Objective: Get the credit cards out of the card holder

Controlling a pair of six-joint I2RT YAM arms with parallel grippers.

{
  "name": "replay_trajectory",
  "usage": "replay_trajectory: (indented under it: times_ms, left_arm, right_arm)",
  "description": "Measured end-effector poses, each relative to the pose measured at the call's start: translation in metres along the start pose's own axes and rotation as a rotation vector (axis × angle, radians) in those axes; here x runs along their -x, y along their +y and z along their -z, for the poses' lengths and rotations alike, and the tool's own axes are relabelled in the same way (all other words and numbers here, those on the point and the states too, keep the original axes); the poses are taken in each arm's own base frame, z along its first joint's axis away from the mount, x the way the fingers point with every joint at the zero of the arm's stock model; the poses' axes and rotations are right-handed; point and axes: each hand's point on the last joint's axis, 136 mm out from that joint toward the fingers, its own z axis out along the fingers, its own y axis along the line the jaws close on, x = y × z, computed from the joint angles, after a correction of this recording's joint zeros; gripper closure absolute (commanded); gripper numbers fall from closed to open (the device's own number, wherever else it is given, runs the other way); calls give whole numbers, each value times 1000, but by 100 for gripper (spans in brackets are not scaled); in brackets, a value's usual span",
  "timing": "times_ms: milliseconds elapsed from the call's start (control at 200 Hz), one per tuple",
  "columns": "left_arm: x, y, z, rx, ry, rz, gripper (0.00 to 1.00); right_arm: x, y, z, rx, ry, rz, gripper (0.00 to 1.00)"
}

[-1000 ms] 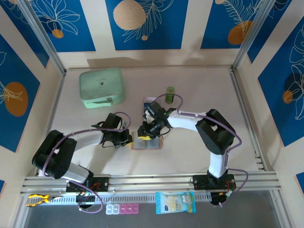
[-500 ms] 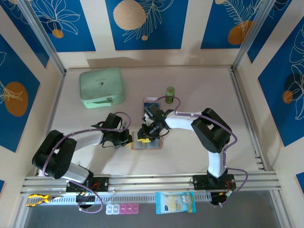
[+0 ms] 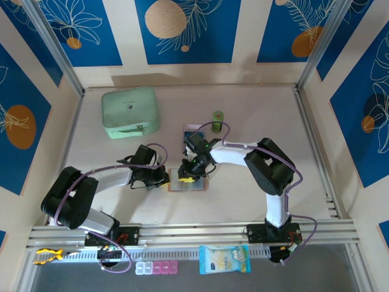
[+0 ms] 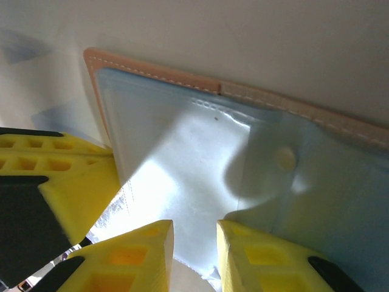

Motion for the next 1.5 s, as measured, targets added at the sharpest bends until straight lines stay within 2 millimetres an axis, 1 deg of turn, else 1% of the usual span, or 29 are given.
replay_trajectory:
  times_ms: [145, 290, 390, 525, 700, 810, 880, 970, 1135, 1501]
  left_arm:
    - [0, 0, 0, 2, 1, -5, 98]
    - [-2, 2, 1, 10, 4, -1, 98]
    - [-1, 2, 1, 10, 4, -1, 98]
    - [-2, 2, 1, 12, 5, 0, 98]
    - [-2, 2, 1, 12, 5, 0, 98]
    - [-2, 2, 1, 12, 5, 0, 98]
    - [-2, 2, 2, 12, 5, 0, 98]
    - [-2, 2, 2, 12, 5, 0, 98]
    - [-2, 2, 2, 12, 5, 0, 98]
    - [-2, 3, 3, 20, 3, 2, 98]
  right_arm:
    - [0, -1, 3, -7, -3, 4, 74]
    - [-1, -5, 3, -7, -1, 0, 78]
    - [-2, -3, 3, 6, -1, 3, 78]
    - [-2, 5, 6, 26, -14, 23, 79]
    - [-7, 15, 3, 36, -1, 45, 78]
    - [-3, 27, 2, 52, -8, 60, 76]
    - [-2, 31, 1, 57, -9, 67, 76]
    - [-2, 29, -2, 50, -2, 63, 75]
    - [-5, 17, -9, 12, 19, 37, 74]
    - [-4, 7, -6, -27, 17, 24, 75]
